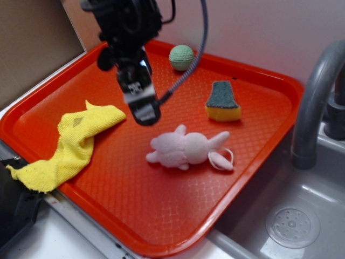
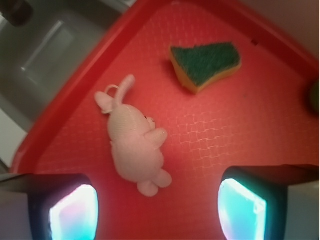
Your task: Grab the pink bunny.
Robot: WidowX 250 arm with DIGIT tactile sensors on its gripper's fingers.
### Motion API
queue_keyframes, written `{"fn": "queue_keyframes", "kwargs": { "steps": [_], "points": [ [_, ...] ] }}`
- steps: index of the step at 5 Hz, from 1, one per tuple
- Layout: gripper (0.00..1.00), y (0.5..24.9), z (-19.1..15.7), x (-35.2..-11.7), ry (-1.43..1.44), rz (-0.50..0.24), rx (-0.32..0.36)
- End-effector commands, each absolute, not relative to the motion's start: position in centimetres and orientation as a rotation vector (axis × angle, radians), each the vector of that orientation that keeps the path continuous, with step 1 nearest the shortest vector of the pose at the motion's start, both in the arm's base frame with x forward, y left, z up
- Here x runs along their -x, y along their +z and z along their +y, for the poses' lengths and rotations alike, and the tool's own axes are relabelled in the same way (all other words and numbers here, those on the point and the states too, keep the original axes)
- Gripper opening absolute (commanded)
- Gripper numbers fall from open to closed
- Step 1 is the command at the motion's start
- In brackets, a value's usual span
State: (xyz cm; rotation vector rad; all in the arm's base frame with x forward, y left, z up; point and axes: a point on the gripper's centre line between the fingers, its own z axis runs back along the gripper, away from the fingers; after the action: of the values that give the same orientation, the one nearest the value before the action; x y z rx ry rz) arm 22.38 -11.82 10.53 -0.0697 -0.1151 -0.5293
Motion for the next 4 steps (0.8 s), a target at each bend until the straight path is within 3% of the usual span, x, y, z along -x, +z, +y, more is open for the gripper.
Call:
{"fn": "queue_keyframes", "kwargs": {
  "steps": [1, 2, 3, 4],
  "points": [
    [1.0, 4.8, -14.1, -22.4, -0.604, -0.033, 0.024],
    [1.0, 2.0, -14.5, -21.8, -0.648, 0.022, 0.045],
    [1.0, 1.2, -14.3, -21.6, -0.647, 0.037, 0.016],
    [0.0, 1.9, -14.1, -21.4, -0.619, 0.017, -0.009]
  ]
}}
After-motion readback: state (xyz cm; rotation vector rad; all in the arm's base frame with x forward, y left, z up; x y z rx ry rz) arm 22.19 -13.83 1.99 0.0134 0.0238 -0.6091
